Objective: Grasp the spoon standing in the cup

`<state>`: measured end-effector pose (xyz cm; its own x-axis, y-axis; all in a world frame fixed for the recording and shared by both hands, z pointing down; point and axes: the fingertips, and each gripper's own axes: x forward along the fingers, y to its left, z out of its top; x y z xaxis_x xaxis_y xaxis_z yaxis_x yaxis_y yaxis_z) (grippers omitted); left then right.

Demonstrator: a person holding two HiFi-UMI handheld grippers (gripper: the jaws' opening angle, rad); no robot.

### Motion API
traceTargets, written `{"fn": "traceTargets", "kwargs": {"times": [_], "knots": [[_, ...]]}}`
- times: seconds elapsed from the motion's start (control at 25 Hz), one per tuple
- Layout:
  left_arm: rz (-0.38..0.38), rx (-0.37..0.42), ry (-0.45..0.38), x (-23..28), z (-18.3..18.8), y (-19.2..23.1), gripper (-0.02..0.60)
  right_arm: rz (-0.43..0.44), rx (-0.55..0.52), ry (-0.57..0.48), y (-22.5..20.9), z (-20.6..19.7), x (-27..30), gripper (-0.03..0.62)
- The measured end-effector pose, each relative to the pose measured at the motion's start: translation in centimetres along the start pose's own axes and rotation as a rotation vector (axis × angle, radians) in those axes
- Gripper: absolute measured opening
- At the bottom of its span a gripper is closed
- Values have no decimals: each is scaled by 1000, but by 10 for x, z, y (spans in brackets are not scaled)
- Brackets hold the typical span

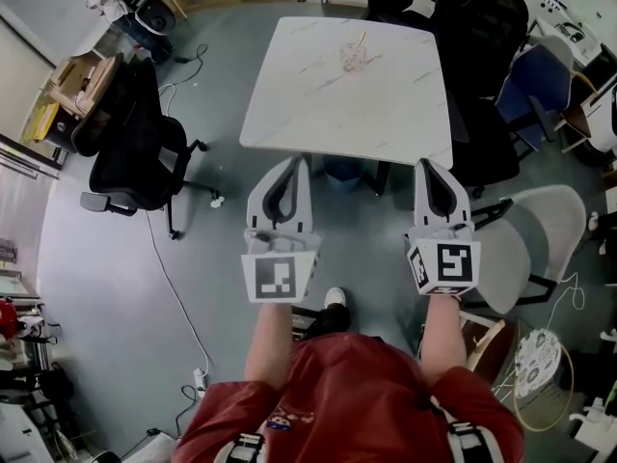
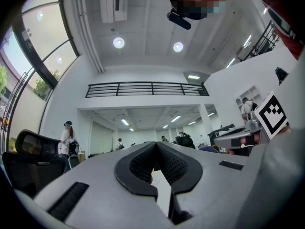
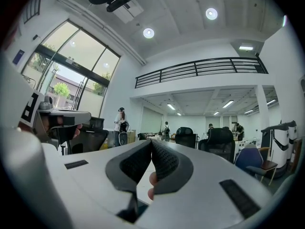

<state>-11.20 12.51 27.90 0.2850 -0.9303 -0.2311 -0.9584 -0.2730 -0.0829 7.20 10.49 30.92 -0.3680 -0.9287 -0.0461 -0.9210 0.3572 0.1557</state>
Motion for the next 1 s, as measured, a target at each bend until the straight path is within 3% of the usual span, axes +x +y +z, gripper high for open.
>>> {"fn": "traceTargets", "kwargs": {"times": [0.4,1.0], "knots": [[-26,1,-45,33,11,37,9,-28,-25,-38,6,21,42,14],[-62,44,-103,59,27,40,9,-69,-42,-107,-11,46,61,14]]}}
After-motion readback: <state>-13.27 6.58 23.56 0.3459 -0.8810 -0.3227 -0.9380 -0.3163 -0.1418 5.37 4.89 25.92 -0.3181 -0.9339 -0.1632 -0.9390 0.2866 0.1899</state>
